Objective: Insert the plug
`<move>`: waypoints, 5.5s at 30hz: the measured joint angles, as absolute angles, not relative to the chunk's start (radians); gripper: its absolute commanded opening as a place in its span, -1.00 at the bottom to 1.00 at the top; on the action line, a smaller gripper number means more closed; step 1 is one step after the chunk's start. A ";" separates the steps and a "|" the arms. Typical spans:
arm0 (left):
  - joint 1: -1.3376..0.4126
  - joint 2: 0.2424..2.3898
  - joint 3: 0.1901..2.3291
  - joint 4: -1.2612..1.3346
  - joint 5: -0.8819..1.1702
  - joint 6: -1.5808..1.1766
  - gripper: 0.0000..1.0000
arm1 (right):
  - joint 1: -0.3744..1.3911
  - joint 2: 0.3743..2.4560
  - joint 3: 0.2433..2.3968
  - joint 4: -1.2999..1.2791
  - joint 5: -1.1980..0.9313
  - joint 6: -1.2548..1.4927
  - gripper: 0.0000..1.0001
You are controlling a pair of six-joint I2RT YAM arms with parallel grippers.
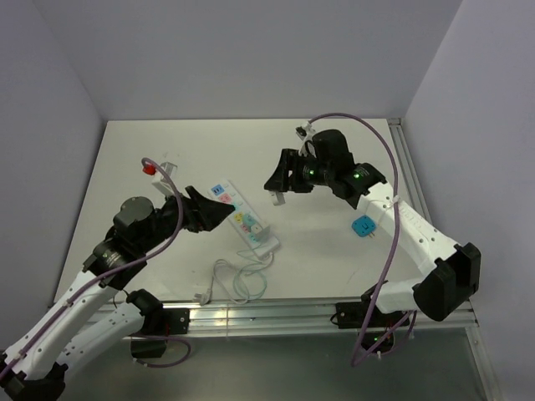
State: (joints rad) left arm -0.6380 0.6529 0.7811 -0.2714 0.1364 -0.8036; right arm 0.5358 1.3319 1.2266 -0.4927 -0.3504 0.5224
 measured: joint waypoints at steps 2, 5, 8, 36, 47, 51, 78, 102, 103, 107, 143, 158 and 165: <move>-0.638 0.670 0.770 -0.223 0.186 -0.797 0.75 | 0.536 1.321 1.243 -0.482 -0.430 0.538 -0.99; -0.638 0.676 0.745 -0.168 0.247 -0.785 0.80 | 0.536 1.305 1.244 -0.462 -0.529 0.571 -0.99; -0.638 0.688 0.736 -0.127 0.275 -0.770 0.83 | 0.536 1.292 1.244 -0.430 -0.608 0.615 -0.98; -0.666 0.861 0.722 0.198 0.519 -0.860 0.74 | 0.532 1.248 1.189 -0.110 -0.850 0.908 -0.98; -0.692 0.865 0.722 0.226 0.376 -0.948 0.66 | 0.551 1.218 1.116 -0.072 -0.720 0.991 -0.99; -0.715 0.900 0.722 0.228 0.355 -0.956 0.67 | 0.561 1.212 1.106 -0.063 -0.681 1.015 -0.99; -0.757 0.910 0.731 0.245 0.254 -0.973 0.27 | 0.659 1.195 1.087 -0.011 -0.501 1.072 -0.99; -0.767 0.875 0.735 0.096 0.105 -0.841 -0.99 | 0.675 1.180 1.115 -0.165 -0.377 0.957 0.71; -0.767 0.869 0.735 0.092 0.088 -0.826 -0.99 | 0.675 1.180 1.123 -0.176 -0.374 0.950 0.76; -0.767 0.854 0.735 0.090 0.048 -0.775 -0.99 | 0.675 1.180 1.159 -0.217 -0.349 0.925 0.82; -0.801 0.879 0.705 0.046 -0.181 -0.602 -0.99 | 0.829 1.458 1.524 -0.563 -0.058 0.842 -0.02; -0.802 0.878 0.705 0.044 -0.176 -0.601 -0.99 | 0.838 1.504 1.524 -0.555 -0.075 0.855 -0.40; -0.802 0.868 0.706 0.009 -0.197 -0.588 0.12 | 0.840 1.525 1.524 -0.533 -0.097 0.870 -1.00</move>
